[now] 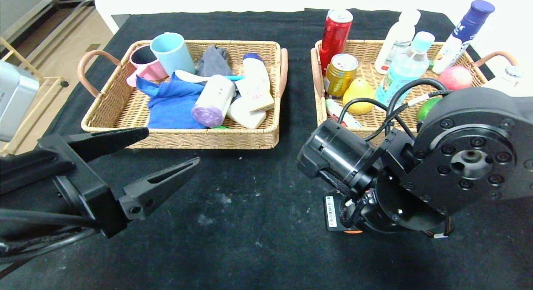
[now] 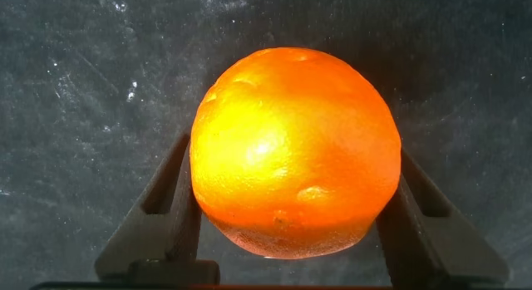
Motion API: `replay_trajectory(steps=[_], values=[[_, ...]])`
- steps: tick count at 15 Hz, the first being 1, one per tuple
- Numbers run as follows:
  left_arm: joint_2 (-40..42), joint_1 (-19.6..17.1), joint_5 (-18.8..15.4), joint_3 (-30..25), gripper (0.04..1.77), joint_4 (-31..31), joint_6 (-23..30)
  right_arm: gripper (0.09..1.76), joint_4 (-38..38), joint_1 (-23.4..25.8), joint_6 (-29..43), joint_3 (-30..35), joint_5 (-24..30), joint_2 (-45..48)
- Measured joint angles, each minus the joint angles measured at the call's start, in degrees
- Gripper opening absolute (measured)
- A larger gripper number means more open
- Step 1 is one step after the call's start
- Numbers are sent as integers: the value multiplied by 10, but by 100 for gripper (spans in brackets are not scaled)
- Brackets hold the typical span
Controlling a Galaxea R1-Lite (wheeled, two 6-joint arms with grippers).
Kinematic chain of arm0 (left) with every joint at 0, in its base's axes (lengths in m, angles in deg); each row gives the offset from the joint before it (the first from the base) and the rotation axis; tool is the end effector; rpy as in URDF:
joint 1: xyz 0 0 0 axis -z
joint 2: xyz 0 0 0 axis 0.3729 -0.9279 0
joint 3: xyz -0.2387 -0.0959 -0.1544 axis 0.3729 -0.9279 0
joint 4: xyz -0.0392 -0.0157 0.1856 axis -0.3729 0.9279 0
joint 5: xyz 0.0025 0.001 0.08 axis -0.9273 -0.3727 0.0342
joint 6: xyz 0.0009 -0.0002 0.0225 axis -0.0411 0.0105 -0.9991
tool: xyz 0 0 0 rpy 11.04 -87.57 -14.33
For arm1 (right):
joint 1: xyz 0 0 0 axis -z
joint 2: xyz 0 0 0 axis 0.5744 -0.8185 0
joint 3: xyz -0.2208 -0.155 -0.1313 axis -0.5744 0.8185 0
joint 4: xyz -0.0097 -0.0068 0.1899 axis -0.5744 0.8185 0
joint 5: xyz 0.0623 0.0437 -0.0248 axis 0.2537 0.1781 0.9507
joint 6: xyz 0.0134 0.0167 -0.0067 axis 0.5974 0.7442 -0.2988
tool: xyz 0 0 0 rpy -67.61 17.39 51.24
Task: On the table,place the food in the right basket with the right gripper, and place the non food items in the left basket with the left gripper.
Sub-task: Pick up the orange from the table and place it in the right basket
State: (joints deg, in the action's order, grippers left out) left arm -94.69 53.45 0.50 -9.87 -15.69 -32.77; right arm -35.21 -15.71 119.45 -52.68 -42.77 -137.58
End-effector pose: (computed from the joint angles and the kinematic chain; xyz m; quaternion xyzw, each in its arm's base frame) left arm 0.1362 -0.0839 0.2618 0.0656 -0.0116 -0.2796 0.9578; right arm 0.2209 0.2541 0.2151 0.0012 0.4642 -0.0175 0.8856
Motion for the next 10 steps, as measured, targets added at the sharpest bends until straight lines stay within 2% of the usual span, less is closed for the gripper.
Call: replay_trajectory(steps=[10], values=[[-1, 1, -1, -1, 172, 0, 0, 121, 1, -4, -2, 1, -6, 14]])
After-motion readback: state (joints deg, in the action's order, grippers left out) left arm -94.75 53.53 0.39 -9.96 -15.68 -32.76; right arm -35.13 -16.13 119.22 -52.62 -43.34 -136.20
